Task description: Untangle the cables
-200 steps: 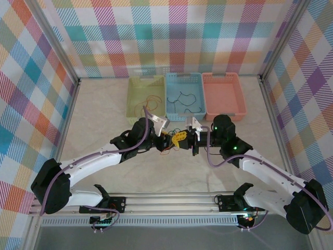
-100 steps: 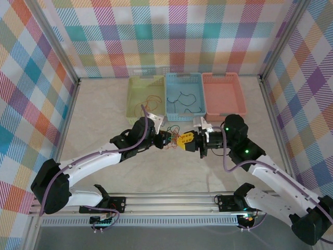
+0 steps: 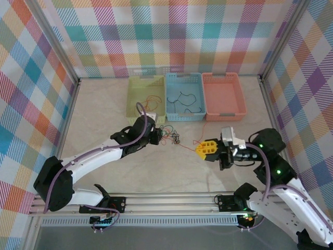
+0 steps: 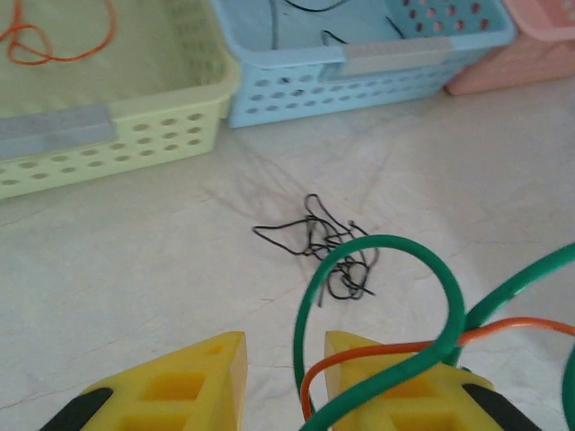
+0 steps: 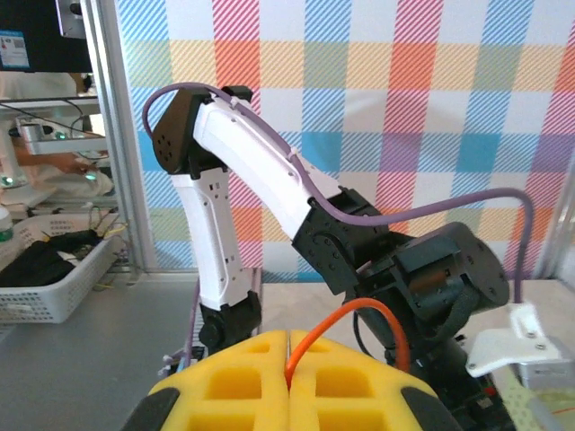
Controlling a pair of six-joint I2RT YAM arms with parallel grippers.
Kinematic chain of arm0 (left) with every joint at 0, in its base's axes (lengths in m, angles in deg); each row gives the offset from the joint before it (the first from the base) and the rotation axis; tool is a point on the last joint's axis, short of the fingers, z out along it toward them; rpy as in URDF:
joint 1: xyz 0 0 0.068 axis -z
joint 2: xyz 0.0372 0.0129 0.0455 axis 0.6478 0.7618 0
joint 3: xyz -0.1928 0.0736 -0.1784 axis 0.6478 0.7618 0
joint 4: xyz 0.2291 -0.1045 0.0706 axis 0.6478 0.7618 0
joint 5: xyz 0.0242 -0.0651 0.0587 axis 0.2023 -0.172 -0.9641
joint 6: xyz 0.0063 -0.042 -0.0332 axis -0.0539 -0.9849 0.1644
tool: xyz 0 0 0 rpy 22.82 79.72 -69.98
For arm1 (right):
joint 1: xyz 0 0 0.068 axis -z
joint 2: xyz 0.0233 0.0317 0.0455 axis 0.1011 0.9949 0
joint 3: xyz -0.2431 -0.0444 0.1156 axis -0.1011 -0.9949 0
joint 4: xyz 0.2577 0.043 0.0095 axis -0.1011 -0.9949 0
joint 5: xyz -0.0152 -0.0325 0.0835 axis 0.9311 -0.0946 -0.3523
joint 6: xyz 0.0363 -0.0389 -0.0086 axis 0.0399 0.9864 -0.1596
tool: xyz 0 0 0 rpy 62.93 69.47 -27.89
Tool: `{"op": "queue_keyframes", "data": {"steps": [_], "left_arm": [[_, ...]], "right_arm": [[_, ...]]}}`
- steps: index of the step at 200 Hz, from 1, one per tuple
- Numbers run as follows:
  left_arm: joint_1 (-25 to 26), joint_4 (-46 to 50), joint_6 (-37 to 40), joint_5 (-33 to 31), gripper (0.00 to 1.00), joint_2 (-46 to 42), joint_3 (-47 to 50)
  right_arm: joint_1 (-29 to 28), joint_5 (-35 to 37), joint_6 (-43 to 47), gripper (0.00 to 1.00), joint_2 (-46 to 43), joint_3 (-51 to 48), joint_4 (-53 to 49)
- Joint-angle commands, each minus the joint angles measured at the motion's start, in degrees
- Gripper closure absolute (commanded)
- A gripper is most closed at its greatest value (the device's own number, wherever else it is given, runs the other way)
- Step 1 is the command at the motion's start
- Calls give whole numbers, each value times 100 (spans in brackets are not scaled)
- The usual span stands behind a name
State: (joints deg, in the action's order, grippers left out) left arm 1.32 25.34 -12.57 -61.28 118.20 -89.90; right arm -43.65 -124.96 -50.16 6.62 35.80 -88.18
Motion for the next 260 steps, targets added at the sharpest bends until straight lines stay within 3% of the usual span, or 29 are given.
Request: {"op": "queue_keyframes", "data": {"steps": [1,54,131,176,209,260], "left_arm": [[-181,202,-258,-241,71,-186,-39],[-509,582,-517,-320,73,-213,-48],[-780,542,-728,-452,68,-592,192],[-923,533,-866,-526,68,-771,299],[-1022,-3,-948,-358,70,-1283,661],[-1023,-126,-917,-359,75,-1671,825]], "right_arm": [[-21,527,160,100,-315,123,-382],[-21,2061,85,100,-1147,76,-236],[-30,5704,-279,100,-1524,86,-632],[-21,7289,-136,100,-1497,184,-1257],[-21,7723,-322,100,-1231,-130,-1713],[-21,7280,-862,100,-861,-1293,-1278]]}}
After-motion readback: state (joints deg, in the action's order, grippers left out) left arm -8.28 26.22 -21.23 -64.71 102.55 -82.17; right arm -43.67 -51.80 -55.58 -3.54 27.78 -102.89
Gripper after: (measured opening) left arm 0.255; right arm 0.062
